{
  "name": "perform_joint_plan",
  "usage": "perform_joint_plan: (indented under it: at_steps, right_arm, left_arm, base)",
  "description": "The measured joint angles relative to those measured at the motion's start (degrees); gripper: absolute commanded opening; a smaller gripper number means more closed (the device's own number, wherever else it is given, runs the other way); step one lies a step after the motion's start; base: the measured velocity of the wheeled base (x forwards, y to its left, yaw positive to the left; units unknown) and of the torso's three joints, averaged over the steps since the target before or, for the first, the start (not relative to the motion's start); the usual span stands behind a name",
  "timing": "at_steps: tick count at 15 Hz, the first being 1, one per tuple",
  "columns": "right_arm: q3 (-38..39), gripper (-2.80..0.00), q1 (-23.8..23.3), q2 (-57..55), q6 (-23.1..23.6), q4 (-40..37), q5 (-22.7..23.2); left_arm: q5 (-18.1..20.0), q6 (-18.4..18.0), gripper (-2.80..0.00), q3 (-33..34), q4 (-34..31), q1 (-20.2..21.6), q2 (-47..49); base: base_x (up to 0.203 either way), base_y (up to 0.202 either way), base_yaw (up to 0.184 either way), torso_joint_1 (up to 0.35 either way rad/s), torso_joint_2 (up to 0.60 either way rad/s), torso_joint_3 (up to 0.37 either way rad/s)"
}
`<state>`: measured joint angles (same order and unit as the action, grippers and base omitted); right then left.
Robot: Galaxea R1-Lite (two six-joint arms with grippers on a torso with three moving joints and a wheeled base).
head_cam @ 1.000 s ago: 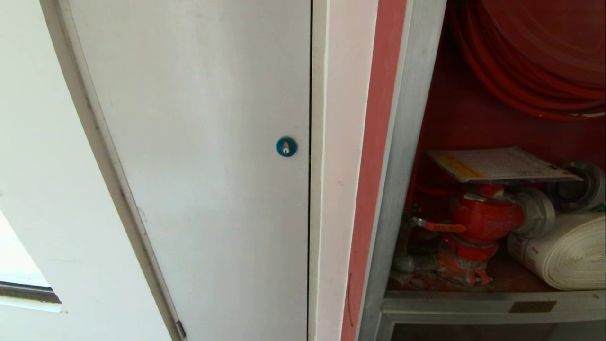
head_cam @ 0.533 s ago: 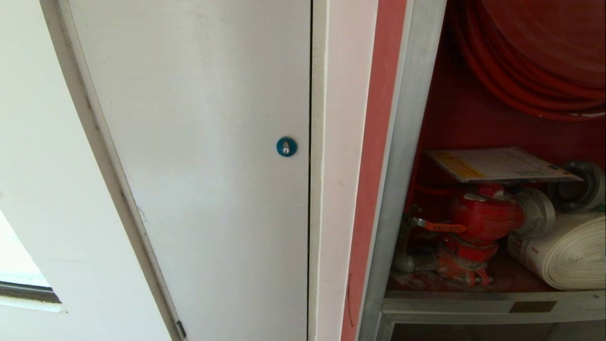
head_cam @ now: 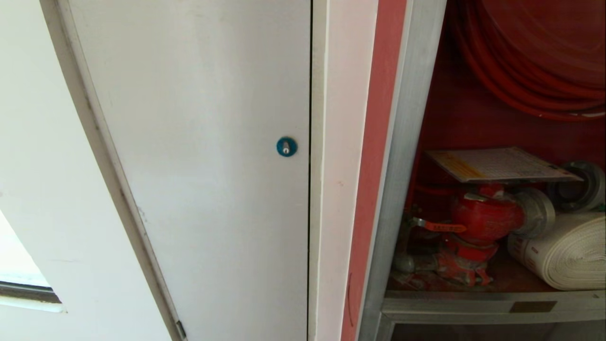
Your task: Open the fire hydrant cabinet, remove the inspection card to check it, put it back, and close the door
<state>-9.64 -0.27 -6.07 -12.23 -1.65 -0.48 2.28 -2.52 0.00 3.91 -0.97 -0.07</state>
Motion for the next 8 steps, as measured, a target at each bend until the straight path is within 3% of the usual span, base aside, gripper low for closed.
perform_joint_plan:
  at_steps: [8]
  right_arm:
    - [-1.32,-2.80,0.00,-2.31,-3.30,0.05,3.33]
  left_arm:
    - [0.00,0.02,-2.80,0.00,0.00,0.01,0.00]
  base:
    - [0.000,0.000,0.000,0.000,0.00,0.000]
